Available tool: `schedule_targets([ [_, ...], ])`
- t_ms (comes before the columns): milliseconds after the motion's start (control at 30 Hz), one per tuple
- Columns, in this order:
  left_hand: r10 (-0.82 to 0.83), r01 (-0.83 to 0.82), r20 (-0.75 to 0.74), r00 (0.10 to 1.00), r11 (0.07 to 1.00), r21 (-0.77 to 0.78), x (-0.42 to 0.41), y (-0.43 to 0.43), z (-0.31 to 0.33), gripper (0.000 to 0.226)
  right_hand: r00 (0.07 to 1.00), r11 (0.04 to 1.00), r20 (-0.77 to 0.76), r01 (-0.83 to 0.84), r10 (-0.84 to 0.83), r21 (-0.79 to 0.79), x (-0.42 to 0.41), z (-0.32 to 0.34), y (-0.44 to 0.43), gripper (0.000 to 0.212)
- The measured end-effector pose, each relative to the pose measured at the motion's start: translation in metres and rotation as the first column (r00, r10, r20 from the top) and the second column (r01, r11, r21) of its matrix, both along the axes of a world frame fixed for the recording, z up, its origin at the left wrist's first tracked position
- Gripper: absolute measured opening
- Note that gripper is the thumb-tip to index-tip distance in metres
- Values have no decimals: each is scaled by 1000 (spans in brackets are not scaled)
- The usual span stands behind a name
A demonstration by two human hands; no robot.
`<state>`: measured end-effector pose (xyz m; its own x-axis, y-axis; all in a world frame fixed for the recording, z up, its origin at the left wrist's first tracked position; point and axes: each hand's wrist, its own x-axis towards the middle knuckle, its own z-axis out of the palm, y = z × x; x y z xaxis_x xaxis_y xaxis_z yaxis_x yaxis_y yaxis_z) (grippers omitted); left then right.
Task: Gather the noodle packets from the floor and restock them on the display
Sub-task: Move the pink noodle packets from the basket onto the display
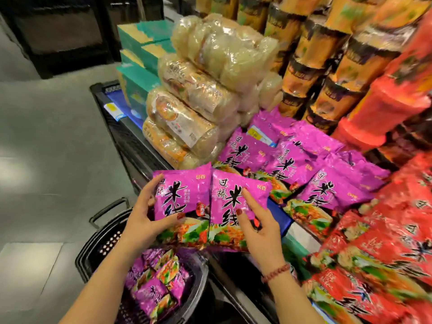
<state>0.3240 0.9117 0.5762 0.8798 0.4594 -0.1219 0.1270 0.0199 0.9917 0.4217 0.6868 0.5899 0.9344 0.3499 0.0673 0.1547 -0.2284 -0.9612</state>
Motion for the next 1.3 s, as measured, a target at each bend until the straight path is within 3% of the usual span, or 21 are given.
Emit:
schedule_targets([
  [200, -27, 28, -17, 999, 999, 26, 49, -11, -14, 99, 981, 977, -98, 179, -169, 114, 28, -9, -32, 77],
  [300, -69, 72, -56, 996, 996, 49, 62, -7, -20, 103, 958, 959, -33, 285, -285, 0, 47, -22, -42, 79],
  [367, -102, 105, -58, 993, 993, 57, 72, -12, -20, 99, 934, 934, -22, 357, -357, 4, 58, -36, -49, 81],
  [600, -291, 280, 112, 950, 954, 105, 134, -52, -15, 75, 870, 869, -4, 492, -493, -61, 50, -50, -85, 88],
  [733, -472, 419, 128, 873, 857, 300, 182, -70, -17, 79, 844, 836, 23, 535, -536, -121, 28, -40, -97, 86],
  [933, -587, 509, -43, 809, 661, 551, 223, -93, -28, 81, 835, 825, 44, 549, -549, -134, 21, -43, -98, 90],
  [1067, -570, 526, -126, 812, 621, 581, 222, -90, -39, 84, 847, 832, 30, 528, -531, -168, 23, -44, -97, 91],
  [1167, -613, 577, -194, 766, 523, 627, 219, -89, -29, 85, 854, 845, 6, 515, -520, -144, 21, -41, -98, 91],
  [1300, -610, 641, -306, 731, 459, 615, 219, -75, -17, 82, 877, 876, -33, 475, -479, -84, 28, -42, -98, 84],
])
